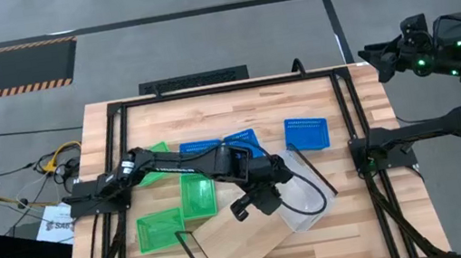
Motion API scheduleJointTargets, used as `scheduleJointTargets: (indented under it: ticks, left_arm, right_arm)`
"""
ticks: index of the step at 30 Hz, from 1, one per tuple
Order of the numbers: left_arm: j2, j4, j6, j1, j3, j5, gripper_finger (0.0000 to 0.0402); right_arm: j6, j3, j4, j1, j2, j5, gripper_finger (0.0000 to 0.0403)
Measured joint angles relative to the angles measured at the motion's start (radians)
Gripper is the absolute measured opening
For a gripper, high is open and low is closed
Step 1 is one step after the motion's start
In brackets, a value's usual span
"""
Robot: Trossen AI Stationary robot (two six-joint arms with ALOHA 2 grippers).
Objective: Stack baskets on shelf by color
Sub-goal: Stack the transparent bin on top of the other transparent bins on the shelf
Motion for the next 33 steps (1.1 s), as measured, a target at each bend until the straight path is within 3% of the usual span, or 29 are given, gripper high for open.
scheduleJointTargets:
  ticks: [15,33]
  left_arm:
    - [0.004,0.007,-0.009,0.020,-0.002,-0.024,0.0002]
    - [0.004,0.002,-0.025,0.020,-0.002,0.051,0.0002]
  right_arm:
    - [0.000,0.000,0.000,0.000,0.000,0.005,0.0184]
    - [-0.008,0.000,0.000,0.000,0.000,0.008,0.0181]
